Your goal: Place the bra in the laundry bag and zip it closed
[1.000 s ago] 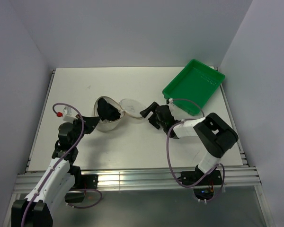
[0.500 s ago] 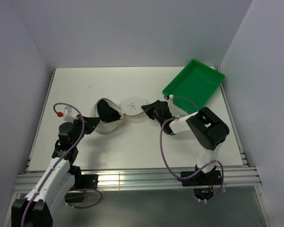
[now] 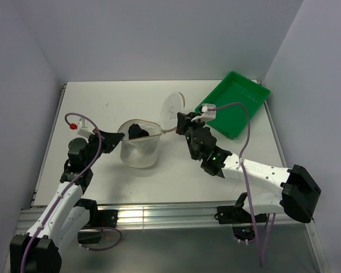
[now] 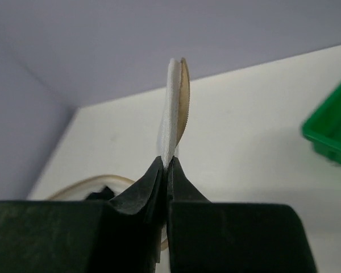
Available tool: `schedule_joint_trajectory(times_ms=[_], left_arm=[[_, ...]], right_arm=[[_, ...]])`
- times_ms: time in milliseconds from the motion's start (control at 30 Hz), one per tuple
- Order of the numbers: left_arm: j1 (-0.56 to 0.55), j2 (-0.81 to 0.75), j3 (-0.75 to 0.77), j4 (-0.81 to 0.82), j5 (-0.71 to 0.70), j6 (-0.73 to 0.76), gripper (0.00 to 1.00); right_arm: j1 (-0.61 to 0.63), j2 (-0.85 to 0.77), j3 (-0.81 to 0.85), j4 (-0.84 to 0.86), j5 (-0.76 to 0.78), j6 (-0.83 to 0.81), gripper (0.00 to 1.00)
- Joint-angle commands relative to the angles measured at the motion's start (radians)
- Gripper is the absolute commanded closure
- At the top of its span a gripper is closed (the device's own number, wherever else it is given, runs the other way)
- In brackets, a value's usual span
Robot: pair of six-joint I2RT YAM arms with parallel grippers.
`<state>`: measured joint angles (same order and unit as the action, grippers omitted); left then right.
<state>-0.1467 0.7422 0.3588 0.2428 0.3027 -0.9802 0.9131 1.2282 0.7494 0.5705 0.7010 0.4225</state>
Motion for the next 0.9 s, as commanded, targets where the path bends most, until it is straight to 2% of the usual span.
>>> schedule_joint_trajectory(times_ms=[0, 133, 267, 300, 367, 433, 467, 500, 533, 567, 600, 633, 667, 700, 733, 867], left_arm=[[-0.036, 0.062, 0.075, 0.035, 0.018, 0.041, 1.0], [-0.093, 0.138, 0.106, 0.096, 0.007, 0.049, 1.0], [-0.131, 0.204, 0.112, 0.144, 0.006, 0.048, 1.0], [-0.132, 0.21, 0.106, 0.16, 0.009, 0.041, 1.0], [-0.137, 0.217, 0.095, 0.174, 0.009, 0.041, 1.0], [-0.142, 0.217, 0.089, 0.182, 0.0, 0.052, 1.0], [-0.142, 0.214, 0.075, 0.187, -0.005, 0.055, 1.0], [-0.142, 0.21, 0.066, 0.194, -0.013, 0.063, 1.0], [-0.142, 0.212, 0.057, 0.205, -0.02, 0.058, 1.0], [-0.142, 0.218, 0.045, 0.213, -0.019, 0.055, 1.0], [-0.142, 0.221, 0.037, 0.225, -0.011, 0.061, 1.0], [-0.142, 0.23, 0.034, 0.24, -0.011, 0.066, 1.0], [-0.14, 0.232, 0.028, 0.24, -0.011, 0.066, 1.0], [-0.14, 0.233, 0.025, 0.243, -0.013, 0.075, 1.0], [-0.14, 0.233, 0.022, 0.246, -0.014, 0.078, 1.0], [-0.14, 0.224, 0.005, 0.276, -0.011, 0.08, 1.0]], right_arm=[[0.021, -0.035, -0.007, -0.107, 0.158, -0.218, 1.0], [0.087, -0.079, 0.022, -0.164, 0.207, -0.333, 1.0], [0.229, -0.065, 0.062, -0.185, 0.265, -0.482, 1.0], [0.248, -0.053, 0.102, -0.249, 0.249, -0.517, 1.0], [0.301, 0.025, 0.165, -0.325, 0.217, -0.533, 0.99], [0.328, 0.148, 0.29, -0.403, 0.192, -0.559, 0.97], [0.34, 0.206, 0.408, -0.429, 0.18, -0.545, 0.96], [0.342, 0.262, 0.485, -0.528, 0.17, -0.513, 0.93], [0.343, 0.392, 0.58, -0.617, 0.166, -0.466, 0.87], [0.342, 0.46, 0.769, -0.697, 0.163, -0.374, 0.78], [0.34, 0.579, 0.86, -0.862, 0.151, -0.338, 0.47], [0.34, 0.624, 0.951, -0.95, 0.156, -0.297, 0.35], [0.337, 0.658, 1.017, -1.01, 0.157, -0.265, 0.28], [0.334, 0.668, 1.083, -1.078, 0.103, -0.23, 0.26], [0.325, 0.651, 1.081, -1.084, 0.062, -0.211, 0.25], [0.274, 0.461, 0.853, -0.986, -0.069, -0.131, 0.24]])
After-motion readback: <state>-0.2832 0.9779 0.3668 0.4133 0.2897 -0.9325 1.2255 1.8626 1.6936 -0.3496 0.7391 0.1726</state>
